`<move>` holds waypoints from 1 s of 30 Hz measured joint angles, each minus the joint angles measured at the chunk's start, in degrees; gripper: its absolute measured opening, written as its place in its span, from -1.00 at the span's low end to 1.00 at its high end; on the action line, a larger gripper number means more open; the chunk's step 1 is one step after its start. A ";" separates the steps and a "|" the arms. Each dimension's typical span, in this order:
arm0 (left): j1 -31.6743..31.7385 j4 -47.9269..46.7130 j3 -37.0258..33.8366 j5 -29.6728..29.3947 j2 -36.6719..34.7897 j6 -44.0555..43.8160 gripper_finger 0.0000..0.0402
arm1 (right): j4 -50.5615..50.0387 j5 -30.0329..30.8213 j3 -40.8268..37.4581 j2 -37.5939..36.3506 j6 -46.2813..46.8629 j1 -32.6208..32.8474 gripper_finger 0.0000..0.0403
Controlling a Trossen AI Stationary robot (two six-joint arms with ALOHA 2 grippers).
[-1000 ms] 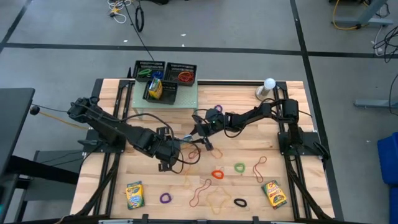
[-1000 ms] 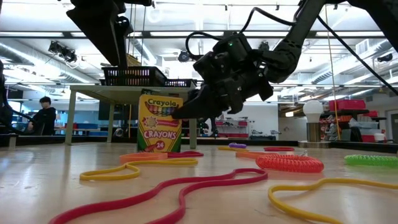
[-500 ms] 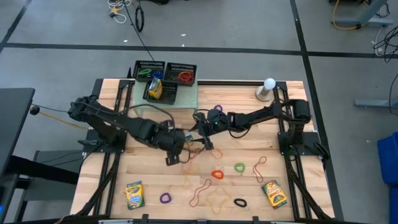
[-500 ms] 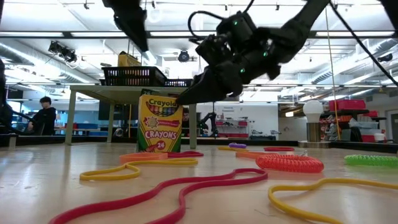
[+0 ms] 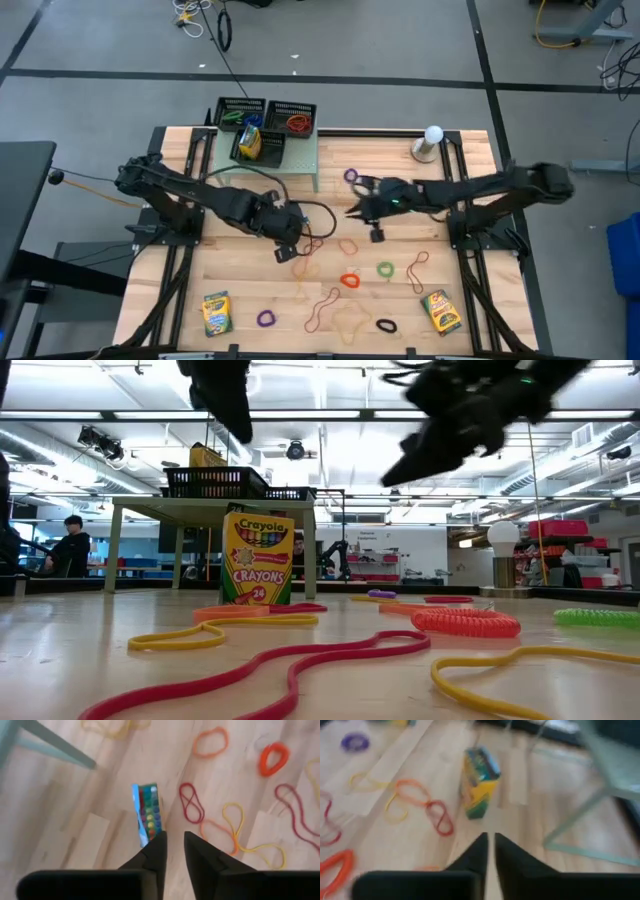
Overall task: Pick & Place Office Desk Supplies
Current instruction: Put the yellow crayon box into the bottom black bin
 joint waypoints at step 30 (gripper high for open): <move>10.19 -0.32 2.08 6.90 9.58 1.53 0.53 | 25.49 9.80 -20.53 -15.66 8.22 -5.34 -0.97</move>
